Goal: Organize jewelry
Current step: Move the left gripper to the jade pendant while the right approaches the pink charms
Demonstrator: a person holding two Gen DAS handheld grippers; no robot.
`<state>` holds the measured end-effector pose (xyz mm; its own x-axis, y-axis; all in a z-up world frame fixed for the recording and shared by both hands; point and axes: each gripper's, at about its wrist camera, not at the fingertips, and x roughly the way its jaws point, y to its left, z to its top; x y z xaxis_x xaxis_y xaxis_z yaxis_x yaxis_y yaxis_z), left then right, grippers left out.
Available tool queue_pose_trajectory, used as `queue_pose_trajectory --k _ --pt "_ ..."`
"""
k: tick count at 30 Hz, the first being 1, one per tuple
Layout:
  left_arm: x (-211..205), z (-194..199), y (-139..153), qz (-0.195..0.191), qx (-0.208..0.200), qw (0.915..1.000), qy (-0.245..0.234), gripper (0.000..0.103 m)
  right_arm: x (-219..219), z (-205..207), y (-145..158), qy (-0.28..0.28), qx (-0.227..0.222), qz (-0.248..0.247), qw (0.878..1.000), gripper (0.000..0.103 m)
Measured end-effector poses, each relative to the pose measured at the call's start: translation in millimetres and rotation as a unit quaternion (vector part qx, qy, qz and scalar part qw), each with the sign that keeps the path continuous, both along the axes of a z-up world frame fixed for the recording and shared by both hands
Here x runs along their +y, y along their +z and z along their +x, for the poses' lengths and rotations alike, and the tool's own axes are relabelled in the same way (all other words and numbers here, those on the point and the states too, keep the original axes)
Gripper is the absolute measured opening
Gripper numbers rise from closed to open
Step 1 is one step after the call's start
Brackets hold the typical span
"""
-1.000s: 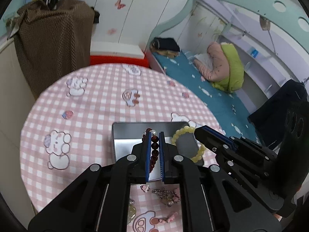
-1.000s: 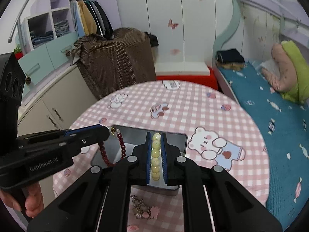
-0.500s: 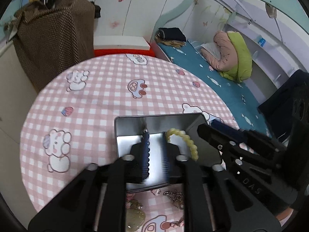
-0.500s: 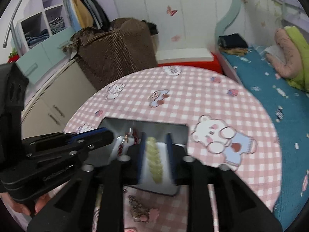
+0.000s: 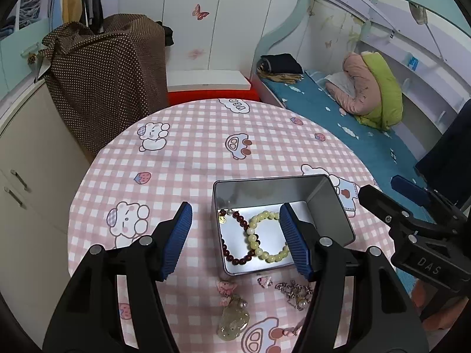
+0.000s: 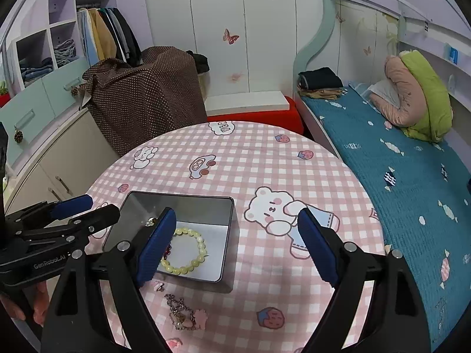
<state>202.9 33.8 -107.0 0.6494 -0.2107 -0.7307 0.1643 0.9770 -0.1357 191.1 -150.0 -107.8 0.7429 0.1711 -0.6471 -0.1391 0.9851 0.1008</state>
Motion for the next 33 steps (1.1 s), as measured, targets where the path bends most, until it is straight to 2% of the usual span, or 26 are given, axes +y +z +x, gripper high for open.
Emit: queue_pose_trajectory --k 8,11,14,16,20,26,33 --pt "4.6 -16.1 1.1 0.009 -0.003 1.0 0.002 0.07 0.2 -12.2 -0.4 -0.004 -0.001 -0.005 1.0 0.082" --pt "8.0 -25.2 -0.9 0.013 -0.003 0.9999 0.001 0.077 1.0 -19.1 -2.0 -0.005 -0.001 -0.009 1.0 0.085" --pt "12.7 -31.3 -4.9 0.013 0.001 0.9999 0.003 0.079 0.5 -25.9 -4.2 -0.01 -0.006 -0.012 1.0 0.089" --pt "14.9 -37.4 -9.8 0.017 0.005 0.9998 0.002 0.081 -0.1 -30.7 -4.9 -0.018 -0.01 -0.017 1.0 0.094" --pt "18.8 -50.1 -20.5 0.023 0.013 0.9997 -0.004 0.089 -0.3 -38.9 -7.0 -0.022 -0.012 -0.023 0.999 0.095" --pt "16.9 -64.8 -44.0 0.016 0.039 0.9986 -0.034 0.09 1.5 -49.6 -18.9 -0.022 -0.008 -0.023 0.999 0.095" --pt "16.3 -71.8 -69.5 0.017 0.044 0.998 -0.041 0.09 -5.8 -70.2 -19.1 -0.039 -0.069 0.003 0.997 0.095"
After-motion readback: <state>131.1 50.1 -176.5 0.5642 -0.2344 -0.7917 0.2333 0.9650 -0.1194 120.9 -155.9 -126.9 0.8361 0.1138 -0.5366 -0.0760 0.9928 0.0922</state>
